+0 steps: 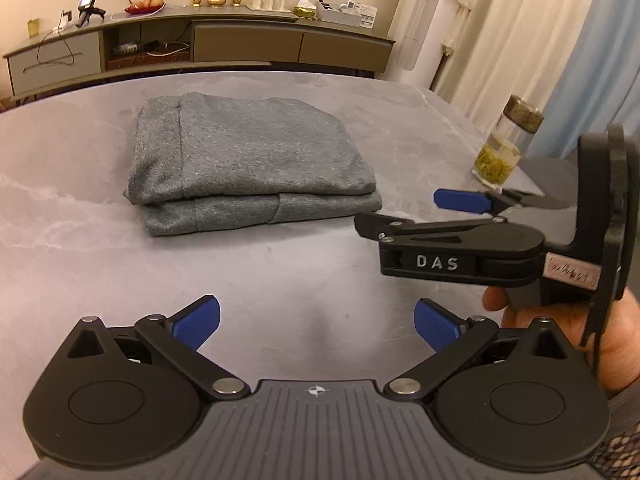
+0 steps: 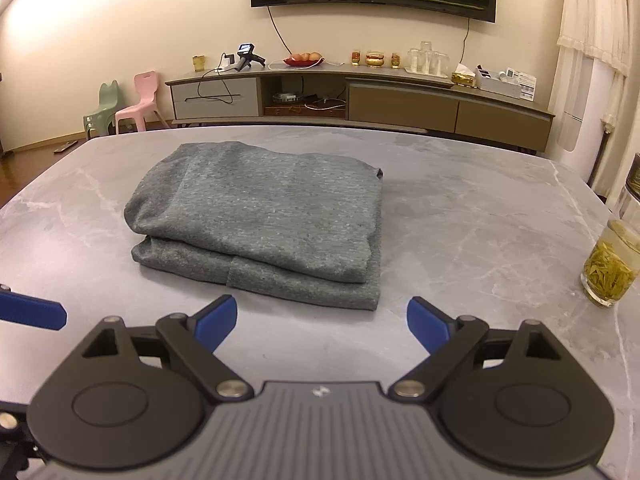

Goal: Fold clothes

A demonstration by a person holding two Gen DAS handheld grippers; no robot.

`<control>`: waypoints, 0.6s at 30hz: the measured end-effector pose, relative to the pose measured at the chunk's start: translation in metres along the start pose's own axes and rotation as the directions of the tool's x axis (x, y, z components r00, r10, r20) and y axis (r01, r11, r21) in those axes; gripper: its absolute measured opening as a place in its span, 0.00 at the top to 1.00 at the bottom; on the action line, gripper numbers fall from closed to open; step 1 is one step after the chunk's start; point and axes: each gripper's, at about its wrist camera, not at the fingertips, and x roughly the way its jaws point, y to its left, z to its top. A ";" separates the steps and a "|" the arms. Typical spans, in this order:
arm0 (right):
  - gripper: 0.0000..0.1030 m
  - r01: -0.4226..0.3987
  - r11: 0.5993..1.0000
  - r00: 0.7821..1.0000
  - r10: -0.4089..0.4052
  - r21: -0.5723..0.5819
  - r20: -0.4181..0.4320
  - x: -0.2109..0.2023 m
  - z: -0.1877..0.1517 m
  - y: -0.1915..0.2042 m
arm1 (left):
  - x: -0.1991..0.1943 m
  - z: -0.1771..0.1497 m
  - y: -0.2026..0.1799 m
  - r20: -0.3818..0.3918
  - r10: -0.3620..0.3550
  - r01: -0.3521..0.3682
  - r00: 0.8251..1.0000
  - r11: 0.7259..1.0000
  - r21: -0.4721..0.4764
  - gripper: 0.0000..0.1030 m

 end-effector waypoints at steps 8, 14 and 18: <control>0.08 0.001 1.000 1.000 -0.001 -0.004 0.000 -0.004 -0.002 -0.005 | -0.003 -0.003 -0.009 -0.004 0.034 -0.034 0.999 0.999 -0.001 0.01; 0.08 -0.001 1.000 1.000 0.001 -0.003 0.002 -0.005 -0.002 -0.003 | -0.001 -0.003 -0.010 -0.017 0.058 -0.058 0.998 0.998 0.002 0.01; 0.08 0.000 1.000 1.000 0.000 -0.006 0.001 -0.004 -0.003 -0.001 | -0.001 -0.005 -0.011 -0.017 0.078 -0.078 0.997 0.997 0.013 0.01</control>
